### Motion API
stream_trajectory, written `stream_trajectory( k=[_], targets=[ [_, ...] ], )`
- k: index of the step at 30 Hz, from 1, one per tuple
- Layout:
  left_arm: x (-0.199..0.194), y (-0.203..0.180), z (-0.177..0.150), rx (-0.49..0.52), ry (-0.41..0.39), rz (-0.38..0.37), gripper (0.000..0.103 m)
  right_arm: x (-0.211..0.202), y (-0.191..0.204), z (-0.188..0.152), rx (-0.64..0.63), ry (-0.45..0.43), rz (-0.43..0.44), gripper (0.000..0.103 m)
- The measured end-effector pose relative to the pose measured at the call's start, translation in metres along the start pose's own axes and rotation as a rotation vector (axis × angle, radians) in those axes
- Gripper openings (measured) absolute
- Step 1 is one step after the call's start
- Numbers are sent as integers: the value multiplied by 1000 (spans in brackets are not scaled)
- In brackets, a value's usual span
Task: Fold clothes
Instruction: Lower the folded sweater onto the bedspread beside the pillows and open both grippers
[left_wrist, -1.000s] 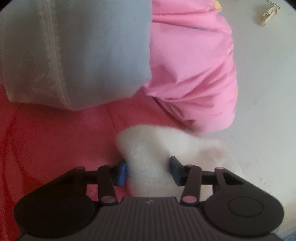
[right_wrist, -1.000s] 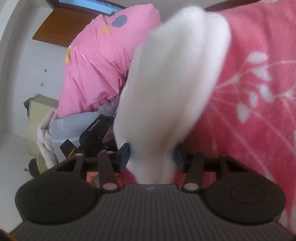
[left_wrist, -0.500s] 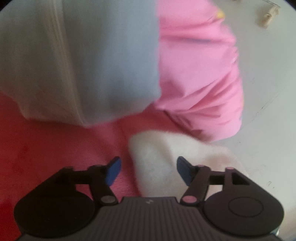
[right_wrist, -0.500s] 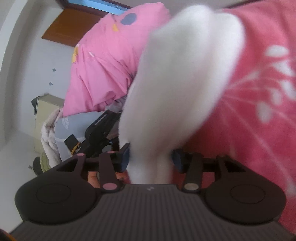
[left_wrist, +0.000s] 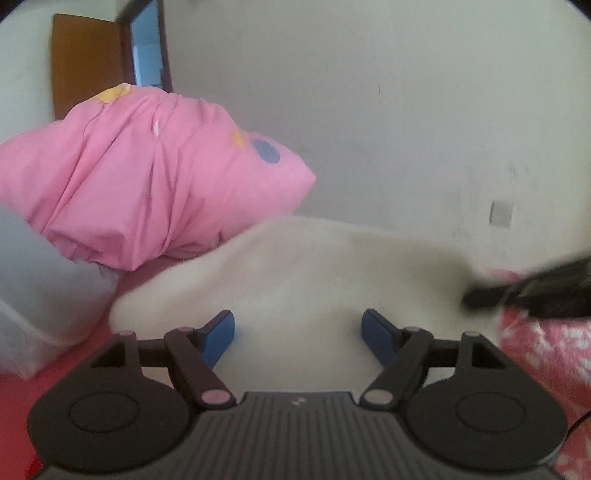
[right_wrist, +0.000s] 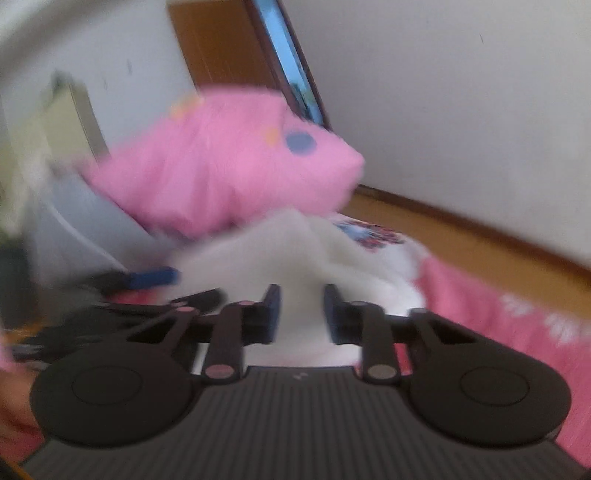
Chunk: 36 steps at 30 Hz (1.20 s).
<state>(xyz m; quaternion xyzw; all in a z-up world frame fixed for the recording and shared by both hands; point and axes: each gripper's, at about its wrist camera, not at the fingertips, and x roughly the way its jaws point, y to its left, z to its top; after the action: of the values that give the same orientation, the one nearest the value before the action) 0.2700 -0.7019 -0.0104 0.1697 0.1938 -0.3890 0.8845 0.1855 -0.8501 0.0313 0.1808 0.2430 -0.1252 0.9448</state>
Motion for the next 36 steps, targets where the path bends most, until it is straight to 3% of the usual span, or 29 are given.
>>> stream_trajectory(
  k=[4, 8, 11, 13, 18, 20, 23, 27, 30, 32, 34, 36],
  targets=[
    [-1, 2, 0, -31, -6, -2, 79, 5, -25, 7, 83, 18, 51, 1],
    [-2, 0, -3, -48, -14, 6, 80, -6, -2, 22, -89, -80, 14, 2],
    [-1, -3, -3, -43, -15, 13, 80, 28, -2, 20, -199, 31, -20, 0],
    [-1, -1, -3, -53, -12, 12, 80, 26, 1, 32, -183, 55, -34, 0],
    [-1, 0, -5, -59, -18, 11, 81, -5, 22, 52, -262, -119, -34, 1],
    [-1, 0, -6, -57, -21, 12, 81, -1, 22, 50, -297, -142, -69, 2],
    [-1, 0, -7, -52, -22, 11, 81, 31, 8, 38, -338, -18, -247, 2],
    [-2, 1, -6, -53, -24, 9, 81, 31, -47, 36, -98, 16, -347, 5],
    [-2, 1, -7, -54, -28, 12, 81, -3, -49, 44, -43, -134, -275, 8],
    [-2, 0, -7, -54, -30, 16, 81, -23, -38, 50, -36, -237, -137, 8],
    [-2, -1, -7, -54, -30, 18, 81, -26, -25, 58, -40, -262, -4, 8],
    [-2, -1, -7, -54, -30, 18, 81, -12, -16, 59, -64, -224, 66, 7]
  ],
)
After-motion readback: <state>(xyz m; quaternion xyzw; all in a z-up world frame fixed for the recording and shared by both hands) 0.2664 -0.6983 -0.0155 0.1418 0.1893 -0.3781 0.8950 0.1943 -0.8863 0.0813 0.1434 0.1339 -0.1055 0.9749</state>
